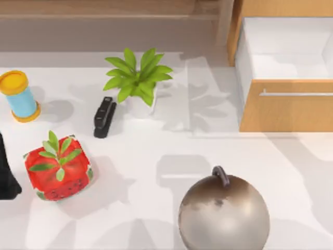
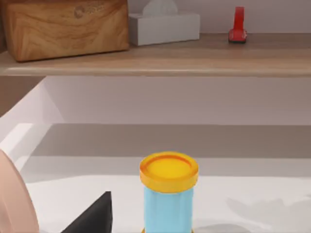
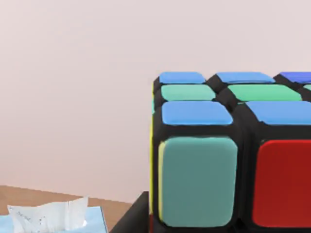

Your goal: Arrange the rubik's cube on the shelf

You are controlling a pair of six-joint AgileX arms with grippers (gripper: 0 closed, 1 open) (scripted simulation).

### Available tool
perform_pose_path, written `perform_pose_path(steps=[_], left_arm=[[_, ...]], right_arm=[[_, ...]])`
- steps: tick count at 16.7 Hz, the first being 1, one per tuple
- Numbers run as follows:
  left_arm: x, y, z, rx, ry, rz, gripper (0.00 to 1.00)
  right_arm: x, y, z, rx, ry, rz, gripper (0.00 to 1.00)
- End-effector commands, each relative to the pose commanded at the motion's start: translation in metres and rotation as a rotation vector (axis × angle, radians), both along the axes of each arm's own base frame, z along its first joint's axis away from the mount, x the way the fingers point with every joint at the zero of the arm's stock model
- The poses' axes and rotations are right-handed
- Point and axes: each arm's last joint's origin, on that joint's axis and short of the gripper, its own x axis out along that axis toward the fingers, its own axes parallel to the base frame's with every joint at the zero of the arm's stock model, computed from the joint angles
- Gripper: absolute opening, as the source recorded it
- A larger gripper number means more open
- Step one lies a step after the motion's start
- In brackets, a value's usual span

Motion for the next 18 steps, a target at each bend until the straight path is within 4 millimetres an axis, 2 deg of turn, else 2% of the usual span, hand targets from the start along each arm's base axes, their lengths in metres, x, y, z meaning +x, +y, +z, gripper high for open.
perform_pose_path(steps=[2, 4, 6, 8, 11, 14, 16, 18], left_arm=[[0.0, 0.0, 0.0, 0.0, 0.0, 0.0, 1.0], [0.0, 0.0, 0.0, 0.0, 0.0, 0.0, 1.0], [0.0, 0.0, 0.0, 0.0, 0.0, 0.0, 1.0], [0.0, 0.0, 0.0, 0.0, 0.0, 0.0, 1.0], [0.0, 0.0, 0.0, 0.0, 0.0, 0.0, 1.0], [0.0, 0.0, 0.0, 0.0, 0.0, 0.0, 1.0], [0.0, 0.0, 0.0, 0.0, 0.0, 0.0, 1.0], [0.0, 0.0, 0.0, 0.0, 0.0, 0.0, 1.0]], right_arm=[[-0.008, 0.012, 0.007, 0.106, -0.127, -0.012, 0.0], [-0.007, 0.027, 0.003, 0.202, -0.213, -0.03, 0.0], [0.0, 0.047, -0.015, 0.279, -0.26, -0.051, 0.0], [0.011, 0.07, -0.046, 0.326, -0.269, -0.076, 0.0], [0.034, 0.109, -0.119, 0.324, -0.215, -0.119, 0.0], [0.051, 0.139, -0.213, 0.242, -0.111, -0.167, 0.0], [0.057, 0.149, -0.276, 0.16, -0.034, -0.2, 0.0], [0.058, 0.152, -0.326, 0.081, 0.032, -0.227, 0.0]])
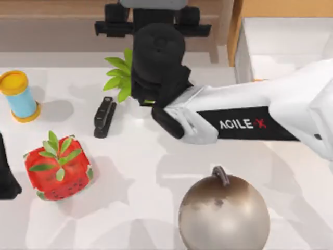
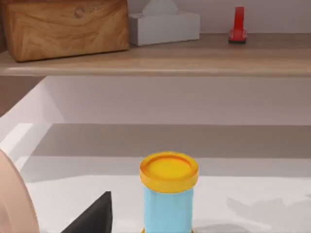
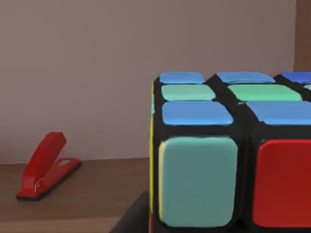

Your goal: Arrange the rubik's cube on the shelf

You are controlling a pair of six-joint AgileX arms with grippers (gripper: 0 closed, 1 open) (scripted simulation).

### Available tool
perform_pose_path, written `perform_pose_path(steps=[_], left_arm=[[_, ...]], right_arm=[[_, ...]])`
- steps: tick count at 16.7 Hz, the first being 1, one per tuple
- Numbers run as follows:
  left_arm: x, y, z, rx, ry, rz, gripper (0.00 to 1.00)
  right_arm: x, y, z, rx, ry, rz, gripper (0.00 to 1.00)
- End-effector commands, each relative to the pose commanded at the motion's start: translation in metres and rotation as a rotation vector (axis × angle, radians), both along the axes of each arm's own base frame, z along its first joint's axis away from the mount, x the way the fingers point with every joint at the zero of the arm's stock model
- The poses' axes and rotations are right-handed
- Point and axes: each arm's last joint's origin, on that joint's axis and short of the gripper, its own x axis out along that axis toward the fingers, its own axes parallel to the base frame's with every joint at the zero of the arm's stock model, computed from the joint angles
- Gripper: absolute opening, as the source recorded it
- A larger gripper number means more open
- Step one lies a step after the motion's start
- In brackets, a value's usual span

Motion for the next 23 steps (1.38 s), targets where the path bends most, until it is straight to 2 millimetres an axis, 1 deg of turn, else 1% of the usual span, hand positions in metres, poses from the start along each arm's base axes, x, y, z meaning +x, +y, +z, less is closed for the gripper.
perform_pose_path(steps=[1, 2, 3, 9, 11, 13, 18, 20, 22, 23], left_arm=[[0.0, 0.0, 0.0, 0.0, 0.0, 0.0, 1.0], [0.0, 0.0, 0.0, 0.0, 0.0, 0.0, 1.0], [0.0, 0.0, 0.0, 0.0, 0.0, 0.0, 1.0], [0.0, 0.0, 0.0, 0.0, 0.0, 0.0, 1.0], [0.0, 0.0, 0.0, 0.0, 0.0, 0.0, 1.0], [0.0, 0.0, 0.0, 0.0, 0.0, 0.0, 1.0], [0.0, 0.0, 0.0, 0.0, 0.0, 0.0, 1.0], [0.0, 0.0, 0.0, 0.0, 0.0, 0.0, 1.0], [0.0, 0.0, 0.0, 0.0, 0.0, 0.0, 1.0], [0.0, 0.0, 0.0, 0.0, 0.0, 0.0, 1.0]], right_arm=[[0.0, 0.0, -0.019, -0.03, 0.03, -0.009, 0.0], [-0.001, -0.001, -0.03, -0.048, 0.047, -0.014, 0.0], [-0.001, -0.001, -0.034, -0.055, 0.054, -0.016, 0.0], [0.002, -0.003, -0.035, -0.055, 0.055, -0.021, 0.0], [0.007, -0.002, -0.03, -0.039, 0.043, -0.029, 0.0], [0.017, 0.0, -0.022, -0.011, 0.019, -0.04, 0.0], [0.054, 0.001, 0.012, 0.076, -0.061, -0.059, 0.0], [0.068, -0.001, 0.021, 0.091, -0.079, -0.061, 0.0], [0.081, -0.002, 0.02, 0.076, -0.07, -0.053, 0.0], [0.086, -0.002, 0.014, 0.056, -0.053, -0.046, 0.0]])
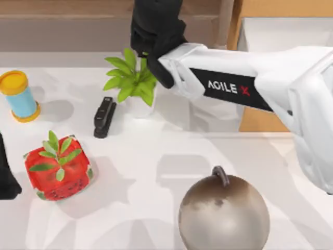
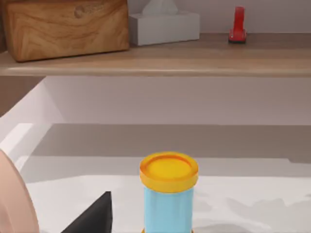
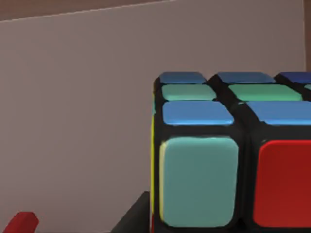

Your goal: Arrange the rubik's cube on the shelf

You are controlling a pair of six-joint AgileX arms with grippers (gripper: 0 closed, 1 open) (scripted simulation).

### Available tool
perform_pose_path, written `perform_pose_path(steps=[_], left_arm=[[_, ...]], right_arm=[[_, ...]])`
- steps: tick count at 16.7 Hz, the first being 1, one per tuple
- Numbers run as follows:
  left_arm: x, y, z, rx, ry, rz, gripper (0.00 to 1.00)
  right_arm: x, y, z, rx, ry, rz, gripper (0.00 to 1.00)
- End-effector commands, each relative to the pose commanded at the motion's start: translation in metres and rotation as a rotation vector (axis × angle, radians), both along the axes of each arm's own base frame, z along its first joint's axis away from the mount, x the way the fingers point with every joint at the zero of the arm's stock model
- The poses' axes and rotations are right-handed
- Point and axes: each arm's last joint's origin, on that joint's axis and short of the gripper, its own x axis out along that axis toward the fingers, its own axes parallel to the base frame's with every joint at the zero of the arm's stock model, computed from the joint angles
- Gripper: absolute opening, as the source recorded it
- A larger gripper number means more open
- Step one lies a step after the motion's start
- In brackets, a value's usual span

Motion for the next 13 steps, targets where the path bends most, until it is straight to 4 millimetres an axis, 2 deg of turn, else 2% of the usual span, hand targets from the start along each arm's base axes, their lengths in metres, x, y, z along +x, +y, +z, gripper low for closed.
perform_pose_path(steps=[4, 8, 13], left_arm=[[0.0, 0.0, 0.0, 0.0, 0.0, 0.0, 1.0], [0.0, 0.0, 0.0, 0.0, 0.0, 0.0, 1.0], [0.0, 0.0, 0.0, 0.0, 0.0, 0.0, 1.0]], right_arm=[[0.012, 0.001, -0.039, -0.104, 0.103, 0.028, 0.0], [0.012, 0.001, -0.042, -0.11, 0.109, 0.03, 0.0], [0.012, 0.001, -0.042, -0.11, 0.109, 0.03, 0.38]])
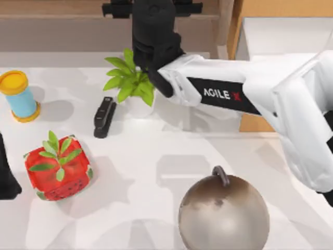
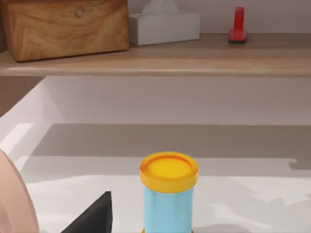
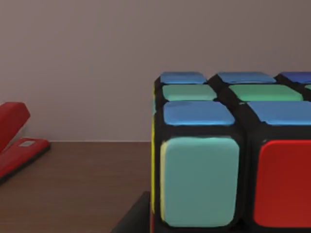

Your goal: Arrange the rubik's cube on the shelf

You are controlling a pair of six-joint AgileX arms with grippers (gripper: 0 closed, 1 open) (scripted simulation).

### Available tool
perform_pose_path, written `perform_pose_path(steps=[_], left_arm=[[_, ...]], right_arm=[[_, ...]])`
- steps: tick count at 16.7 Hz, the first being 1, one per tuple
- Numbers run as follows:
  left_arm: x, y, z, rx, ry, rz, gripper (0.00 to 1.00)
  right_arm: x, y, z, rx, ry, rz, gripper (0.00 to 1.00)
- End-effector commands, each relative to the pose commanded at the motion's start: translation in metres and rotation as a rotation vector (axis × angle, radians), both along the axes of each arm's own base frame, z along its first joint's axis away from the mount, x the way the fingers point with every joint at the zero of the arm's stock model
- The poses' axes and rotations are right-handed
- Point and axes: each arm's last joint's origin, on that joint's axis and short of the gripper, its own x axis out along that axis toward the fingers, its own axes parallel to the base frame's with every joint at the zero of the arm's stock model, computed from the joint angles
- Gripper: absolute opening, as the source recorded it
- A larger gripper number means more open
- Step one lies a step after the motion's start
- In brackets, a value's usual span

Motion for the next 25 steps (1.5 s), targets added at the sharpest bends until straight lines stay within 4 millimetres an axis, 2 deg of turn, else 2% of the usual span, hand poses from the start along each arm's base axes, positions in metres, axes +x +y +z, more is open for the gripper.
perform_pose_path(steps=[8, 19, 22, 25], left_arm=[[0.0, 0.0, 0.0, 0.0, 0.0, 0.0, 1.0], [0.0, 0.0, 0.0, 0.0, 0.0, 0.0, 1.0], [0.0, 0.0, 0.0, 0.0, 0.0, 0.0, 1.0], [0.0, 0.0, 0.0, 0.0, 0.0, 0.0, 1.0]], right_arm=[[0.0, 0.0, 0.0, 0.0, 0.0, 0.0, 0.98], [-0.003, 0.001, 0.001, -0.004, -0.005, 0.008, 1.0], [-0.014, -0.004, 0.01, -0.041, -0.053, 0.041, 1.0], [-0.037, -0.017, 0.019, -0.108, -0.145, 0.086, 1.0]])
